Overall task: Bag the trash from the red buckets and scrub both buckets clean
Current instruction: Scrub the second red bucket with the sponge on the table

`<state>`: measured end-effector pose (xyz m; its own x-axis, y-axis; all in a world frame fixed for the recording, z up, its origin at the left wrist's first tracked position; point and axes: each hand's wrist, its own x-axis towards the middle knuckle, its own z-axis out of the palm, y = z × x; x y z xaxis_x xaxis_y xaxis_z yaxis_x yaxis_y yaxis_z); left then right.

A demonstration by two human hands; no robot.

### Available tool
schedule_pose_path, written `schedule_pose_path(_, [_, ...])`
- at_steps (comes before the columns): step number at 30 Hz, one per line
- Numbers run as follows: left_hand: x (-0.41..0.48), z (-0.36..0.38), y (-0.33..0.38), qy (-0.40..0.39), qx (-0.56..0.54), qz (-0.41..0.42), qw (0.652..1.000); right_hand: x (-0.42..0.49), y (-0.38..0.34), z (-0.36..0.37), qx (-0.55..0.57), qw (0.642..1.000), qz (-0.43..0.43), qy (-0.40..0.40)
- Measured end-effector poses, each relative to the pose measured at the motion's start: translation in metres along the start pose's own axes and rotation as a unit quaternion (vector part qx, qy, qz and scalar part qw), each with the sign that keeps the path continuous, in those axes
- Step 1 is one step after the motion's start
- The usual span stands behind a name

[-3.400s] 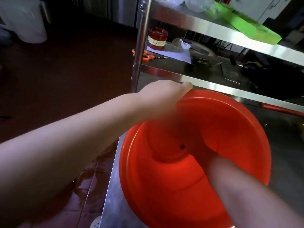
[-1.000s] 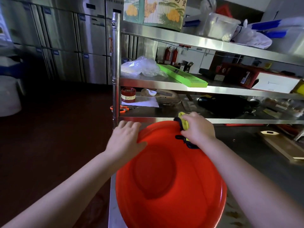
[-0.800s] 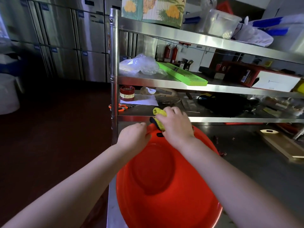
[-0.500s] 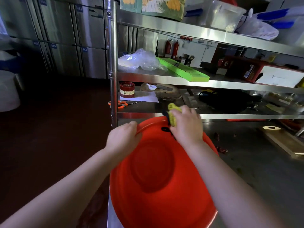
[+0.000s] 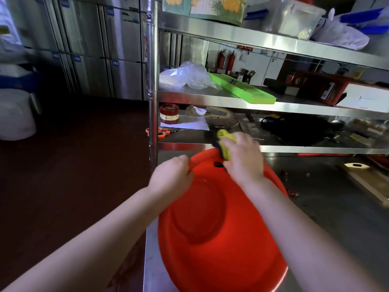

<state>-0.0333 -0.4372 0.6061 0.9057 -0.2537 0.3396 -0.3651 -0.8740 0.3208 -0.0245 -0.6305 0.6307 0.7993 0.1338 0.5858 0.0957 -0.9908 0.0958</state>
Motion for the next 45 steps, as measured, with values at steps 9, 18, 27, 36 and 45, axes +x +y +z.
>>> schedule_pose_path(9, [-0.014, -0.006, -0.024, 0.01, -0.014, -0.035, 0.999, -0.008, 0.013, 0.001, 0.007, 0.994, 0.096, -0.049])
schedule_pose_path(18, [-0.029, -0.02, -0.026, -0.03, 0.057, -0.078, 0.995, -0.037, 0.054, -0.014, 0.019, 0.961, 0.221, -0.165])
schedule_pose_path(27, [0.02, 0.003, 0.024, -0.032, 0.033, 0.044, 0.998, 0.005, -0.016, -0.021, -0.085, 0.982, -0.15, -0.083])
schedule_pose_path(36, [-0.004, 0.014, -0.022, -0.032, -0.031, -0.079, 0.996, -0.019, 0.067, 0.005, 0.006, 0.972, 0.218, -0.089])
schedule_pose_path(45, [-0.006, 0.002, -0.019, 0.046, -0.043, -0.071, 0.996, -0.043, 0.083, 0.006, 0.03, 0.943, 0.286, -0.167])
